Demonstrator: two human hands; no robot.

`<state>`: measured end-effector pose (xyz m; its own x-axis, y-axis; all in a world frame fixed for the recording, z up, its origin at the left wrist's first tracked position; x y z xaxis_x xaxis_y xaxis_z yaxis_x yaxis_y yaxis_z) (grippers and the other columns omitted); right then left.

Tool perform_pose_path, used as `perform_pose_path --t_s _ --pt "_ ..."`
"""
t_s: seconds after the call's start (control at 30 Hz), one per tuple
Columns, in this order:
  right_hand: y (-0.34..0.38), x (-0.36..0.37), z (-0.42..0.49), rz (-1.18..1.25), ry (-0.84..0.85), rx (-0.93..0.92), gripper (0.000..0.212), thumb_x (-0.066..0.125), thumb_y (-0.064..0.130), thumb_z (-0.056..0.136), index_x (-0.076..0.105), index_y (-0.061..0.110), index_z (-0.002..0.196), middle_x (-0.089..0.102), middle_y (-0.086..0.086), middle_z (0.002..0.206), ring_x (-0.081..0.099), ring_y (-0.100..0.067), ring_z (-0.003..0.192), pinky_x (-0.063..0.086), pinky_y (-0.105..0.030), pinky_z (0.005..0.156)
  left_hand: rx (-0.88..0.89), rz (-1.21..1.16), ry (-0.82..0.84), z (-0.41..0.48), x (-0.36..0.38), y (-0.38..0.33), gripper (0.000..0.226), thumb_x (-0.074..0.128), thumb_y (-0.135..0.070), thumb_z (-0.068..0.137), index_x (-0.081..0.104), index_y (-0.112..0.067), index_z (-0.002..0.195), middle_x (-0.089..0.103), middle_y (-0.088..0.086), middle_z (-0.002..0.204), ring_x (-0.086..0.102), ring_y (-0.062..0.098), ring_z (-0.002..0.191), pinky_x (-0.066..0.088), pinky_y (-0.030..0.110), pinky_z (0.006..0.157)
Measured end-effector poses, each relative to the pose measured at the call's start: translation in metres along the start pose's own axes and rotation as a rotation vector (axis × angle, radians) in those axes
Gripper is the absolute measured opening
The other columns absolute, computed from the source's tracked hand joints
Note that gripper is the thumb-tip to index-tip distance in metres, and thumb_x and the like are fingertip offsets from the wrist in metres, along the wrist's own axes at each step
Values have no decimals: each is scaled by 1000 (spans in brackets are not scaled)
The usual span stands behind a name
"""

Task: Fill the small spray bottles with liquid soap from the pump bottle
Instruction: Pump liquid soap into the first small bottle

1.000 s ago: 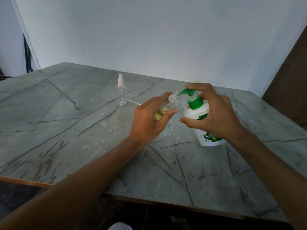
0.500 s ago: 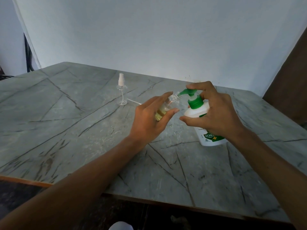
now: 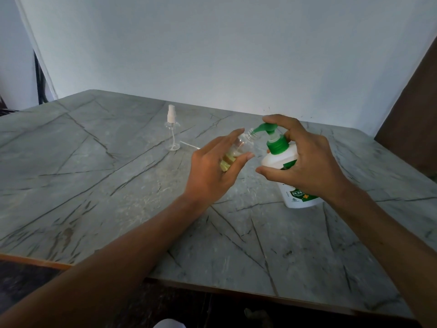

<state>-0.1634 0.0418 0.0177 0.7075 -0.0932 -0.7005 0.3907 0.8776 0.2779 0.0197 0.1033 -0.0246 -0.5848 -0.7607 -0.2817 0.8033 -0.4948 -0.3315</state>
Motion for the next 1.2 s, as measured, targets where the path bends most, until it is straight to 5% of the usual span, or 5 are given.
perform_pose_path --t_s 0.1,0.43,0.6,0.87,1.2 --pt "-1 0 0 1 -4 -3 89 86 45 65 35 46 137 51 31 110 57 0 92 42 -2 74 -12 -7 2 1 1 0 46 72 -31 84 64 -6 121 71 4 98 60 3 85 43 2 76" --pt "-7 0 0 38 -43 -6 86 85 49 61 38 46 132 63 12 102 61 -4 84 44 -4 70 6 -3 -8 1 5 -1 46 72 -32 85 63 -6 121 71 4 97 61 5 84 43 1 75" --pt "-8 0 3 75 -55 5 79 91 44 59 45 45 122 68 0 104 63 -9 81 53 -23 68 40 11 15 0 4 1 46 72 -32 84 65 -5 120 72 5 96 65 11 82 51 14 71" --pt "-7 1 4 21 1 36 83 87 46 62 39 46 130 63 13 92 62 -6 76 50 -16 65 -13 3 17 2 3 3 47 67 -37 86 64 -7 122 71 4 98 64 9 82 50 12 71" --pt "-4 0 3 -34 18 4 90 81 56 68 33 44 143 63 16 109 65 -9 84 53 -22 77 -10 3 -6 3 3 3 47 71 -33 84 64 -5 121 72 5 98 64 7 82 46 6 73"
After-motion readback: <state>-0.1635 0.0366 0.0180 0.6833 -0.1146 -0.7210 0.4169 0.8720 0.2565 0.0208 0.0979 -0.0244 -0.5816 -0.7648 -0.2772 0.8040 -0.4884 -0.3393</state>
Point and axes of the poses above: each hand's wrist, its own z-axis towards the middle knuckle, its own x-axis out of the palm, y = z × x, the point moved 2 cm from there along z, towards the middle knuckle
